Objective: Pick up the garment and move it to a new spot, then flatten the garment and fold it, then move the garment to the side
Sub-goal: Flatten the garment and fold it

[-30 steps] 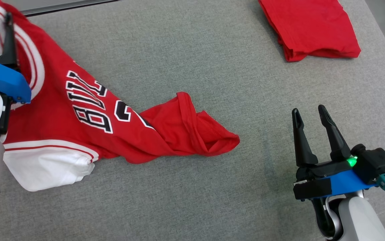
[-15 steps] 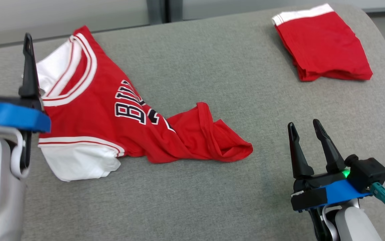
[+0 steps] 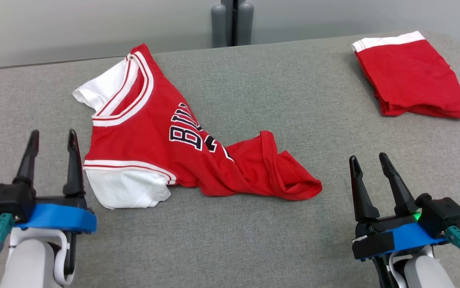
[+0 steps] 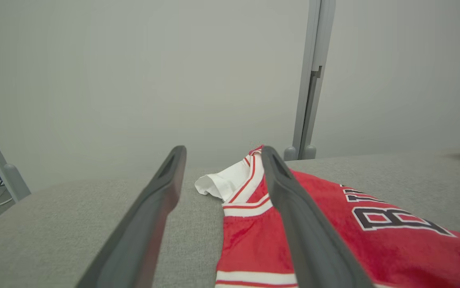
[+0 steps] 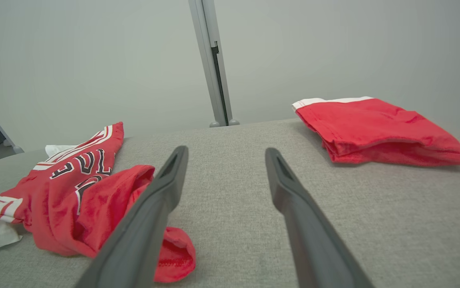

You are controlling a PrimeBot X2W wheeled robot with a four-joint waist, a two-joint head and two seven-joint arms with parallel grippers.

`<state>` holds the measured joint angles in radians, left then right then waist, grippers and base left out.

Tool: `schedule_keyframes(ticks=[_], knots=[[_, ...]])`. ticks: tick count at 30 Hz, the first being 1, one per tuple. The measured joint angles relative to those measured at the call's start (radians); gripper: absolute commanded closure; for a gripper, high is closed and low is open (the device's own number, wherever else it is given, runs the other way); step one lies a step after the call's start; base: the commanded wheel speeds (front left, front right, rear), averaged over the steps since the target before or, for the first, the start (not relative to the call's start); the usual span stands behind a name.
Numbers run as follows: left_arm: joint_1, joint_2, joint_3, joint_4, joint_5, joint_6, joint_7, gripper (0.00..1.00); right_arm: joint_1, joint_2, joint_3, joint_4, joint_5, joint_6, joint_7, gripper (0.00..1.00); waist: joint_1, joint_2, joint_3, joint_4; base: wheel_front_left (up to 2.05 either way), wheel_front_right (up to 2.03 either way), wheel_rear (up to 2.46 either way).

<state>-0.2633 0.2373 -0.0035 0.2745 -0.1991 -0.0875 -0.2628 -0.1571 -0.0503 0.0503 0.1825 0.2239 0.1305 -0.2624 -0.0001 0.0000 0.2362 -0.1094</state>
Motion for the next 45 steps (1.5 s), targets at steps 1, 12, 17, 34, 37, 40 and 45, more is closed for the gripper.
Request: schedule_keyframes(ticks=[1,12,17,34,37,40,45], knots=[[0.007,-0.005,0.002,0.004,0.003,-0.001,0.0,0.0,0.0,0.0,0.0,0.0,0.0,0.0,0.0,0.0,0.0,0.0,-0.001,0.002,0.0,0.0,0.0],[0.045,-0.037,-0.037,0.17,0.017,-0.028,0.0,0.0,0.002,0.0,0.004,0.01,-0.002,0.0,0.0,0.0,0.0,0.0,-0.007,0.0,0.0,0.0,0.0],[0.04,-0.044,-0.071,0.271,0.014,-0.036,0.0,0.0,0.003,0.0,0.006,0.012,-0.001,0.0,0.0,0.0,0.0001,0.0,0.002,-0.008,0.0,0.0,0.0],[-0.014,-0.077,-0.116,0.464,-0.035,-0.037,-0.004,0.5,0.002,0.0,0.014,0.026,0.002,0.0,0.0,0.0,0.0001,0.0001,-0.002,-0.023,0.0,0.0,0.0],[-0.034,-0.078,-0.136,0.496,-0.044,-0.037,-0.005,1.0,0.002,0.0,0.016,0.026,0.002,0.0,0.0,0.0,0.0001,0.0,-0.005,-0.024,0.0,0.0,0.0],[-0.046,-0.084,-0.142,0.505,-0.058,-0.042,-0.003,1.0,0.003,0.0,0.011,0.025,-0.001,0.0,0.0,0.0,0.0001,0.0,-0.013,-0.021,0.0,0.0,0.0],[-0.039,-0.094,-0.13,0.43,-0.074,-0.042,-0.001,1.0,0.023,0.0,0.006,0.026,-0.001,0.0,0.0,0.0,0.0001,0.0,-0.038,-0.004,0.0,0.0,0.0]])
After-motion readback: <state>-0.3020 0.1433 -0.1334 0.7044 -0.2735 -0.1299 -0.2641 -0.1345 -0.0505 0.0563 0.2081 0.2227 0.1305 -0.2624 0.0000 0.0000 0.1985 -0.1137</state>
